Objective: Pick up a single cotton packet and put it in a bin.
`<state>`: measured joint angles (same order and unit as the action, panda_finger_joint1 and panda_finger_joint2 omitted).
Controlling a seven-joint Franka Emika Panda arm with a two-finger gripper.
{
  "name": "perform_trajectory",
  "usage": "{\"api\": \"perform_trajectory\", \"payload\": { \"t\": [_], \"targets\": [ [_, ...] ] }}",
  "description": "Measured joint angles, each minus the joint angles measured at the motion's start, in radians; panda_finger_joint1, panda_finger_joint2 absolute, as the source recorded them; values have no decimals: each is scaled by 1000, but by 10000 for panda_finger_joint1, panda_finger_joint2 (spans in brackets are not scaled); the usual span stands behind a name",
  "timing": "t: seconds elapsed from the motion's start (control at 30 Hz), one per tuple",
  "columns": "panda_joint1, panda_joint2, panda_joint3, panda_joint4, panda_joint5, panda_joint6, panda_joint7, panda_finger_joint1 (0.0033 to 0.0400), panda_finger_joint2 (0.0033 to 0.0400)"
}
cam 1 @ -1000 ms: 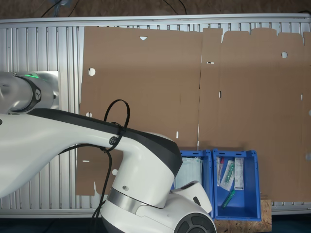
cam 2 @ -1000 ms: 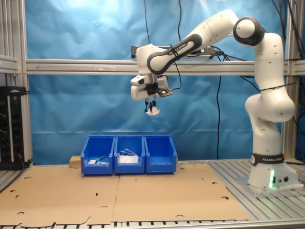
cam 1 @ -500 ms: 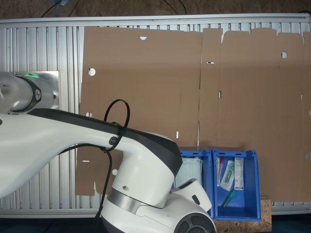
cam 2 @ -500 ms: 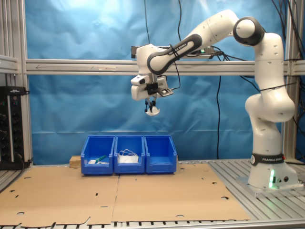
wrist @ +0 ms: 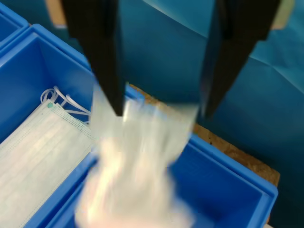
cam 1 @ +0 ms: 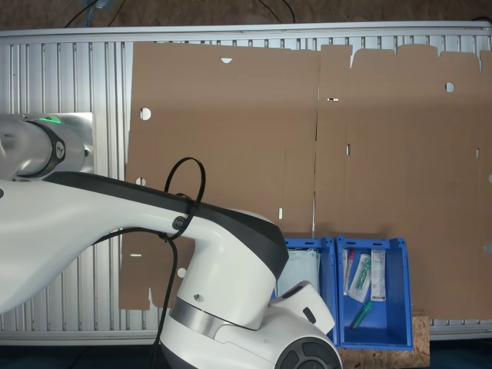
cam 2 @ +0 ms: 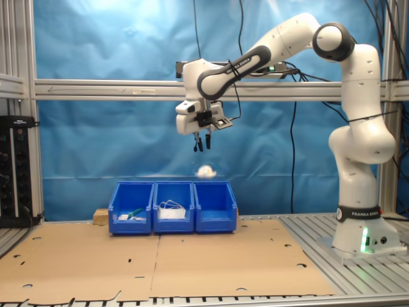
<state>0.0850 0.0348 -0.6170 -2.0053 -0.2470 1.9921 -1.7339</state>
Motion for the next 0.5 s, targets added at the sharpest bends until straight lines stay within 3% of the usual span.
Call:
{"api": "perform_trajectory", "payload": {
  "t": [0.13, 0.17, 0.47, 0.5],
  "targets": [
    [0, 0, 0, 0, 0, 2, -8, 134, 134],
    [0, 0, 0, 0, 0, 2, -9, 213, 213],
    [0, 0, 0, 0, 0, 4, -13, 213, 213],
    [0, 0, 0, 0, 0, 4, -14, 375, 375]
  ]
}}
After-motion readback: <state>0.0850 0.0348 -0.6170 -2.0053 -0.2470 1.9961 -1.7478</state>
